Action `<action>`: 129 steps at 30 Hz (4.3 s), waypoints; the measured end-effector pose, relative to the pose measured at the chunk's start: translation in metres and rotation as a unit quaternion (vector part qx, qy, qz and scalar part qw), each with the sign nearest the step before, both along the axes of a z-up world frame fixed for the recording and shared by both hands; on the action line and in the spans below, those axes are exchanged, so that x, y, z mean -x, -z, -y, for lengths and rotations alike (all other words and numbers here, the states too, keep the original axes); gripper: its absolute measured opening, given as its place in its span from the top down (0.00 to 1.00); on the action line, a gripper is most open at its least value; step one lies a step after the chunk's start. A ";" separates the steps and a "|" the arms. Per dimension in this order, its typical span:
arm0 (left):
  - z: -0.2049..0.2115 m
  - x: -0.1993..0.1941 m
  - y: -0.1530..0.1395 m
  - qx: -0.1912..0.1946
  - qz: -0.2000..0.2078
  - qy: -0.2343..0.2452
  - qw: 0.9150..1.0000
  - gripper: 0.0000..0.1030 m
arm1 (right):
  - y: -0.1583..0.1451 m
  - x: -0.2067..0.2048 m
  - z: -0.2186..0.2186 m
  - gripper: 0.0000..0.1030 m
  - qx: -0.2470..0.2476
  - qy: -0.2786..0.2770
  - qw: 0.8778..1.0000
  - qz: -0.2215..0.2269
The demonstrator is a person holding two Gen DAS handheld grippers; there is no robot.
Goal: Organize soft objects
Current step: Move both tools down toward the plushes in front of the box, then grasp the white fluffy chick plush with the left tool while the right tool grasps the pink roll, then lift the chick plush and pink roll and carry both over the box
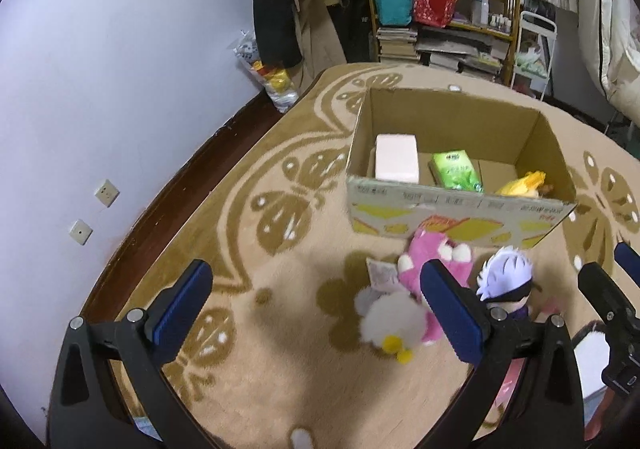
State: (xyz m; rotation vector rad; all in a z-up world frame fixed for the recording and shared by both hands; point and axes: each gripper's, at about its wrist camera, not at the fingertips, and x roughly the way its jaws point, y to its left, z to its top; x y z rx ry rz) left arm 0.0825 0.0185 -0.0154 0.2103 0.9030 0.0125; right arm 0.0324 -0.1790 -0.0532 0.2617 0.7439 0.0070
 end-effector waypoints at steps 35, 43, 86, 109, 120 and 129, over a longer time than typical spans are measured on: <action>0.014 -0.006 0.048 -0.022 -0.071 0.033 0.997 0.00 | 0.057 0.030 0.019 0.06 -0.068 0.066 0.988 -0.120; 0.021 -0.010 0.062 -0.039 -0.089 0.041 0.994 0.00 | 0.078 0.029 0.026 0.18 -0.088 0.082 0.978 -0.168; 0.026 -0.035 0.130 -0.032 -0.167 0.041 0.985 0.04 | 0.128 -0.010 0.009 0.48 -0.143 0.060 0.963 -0.221; 0.050 -0.024 0.134 -0.028 -0.176 0.094 0.979 0.65 | 0.139 0.000 0.015 0.47 -0.169 0.073 0.957 -0.223; 0.044 -0.025 0.129 -0.027 -0.164 0.084 0.983 0.67 | 0.131 0.001 0.017 0.50 -0.153 0.080 0.965 -0.198; 0.035 -0.028 0.123 -0.011 -0.155 0.069 0.985 0.69 | 0.120 0.001 0.021 0.51 -0.145 0.089 0.969 -0.178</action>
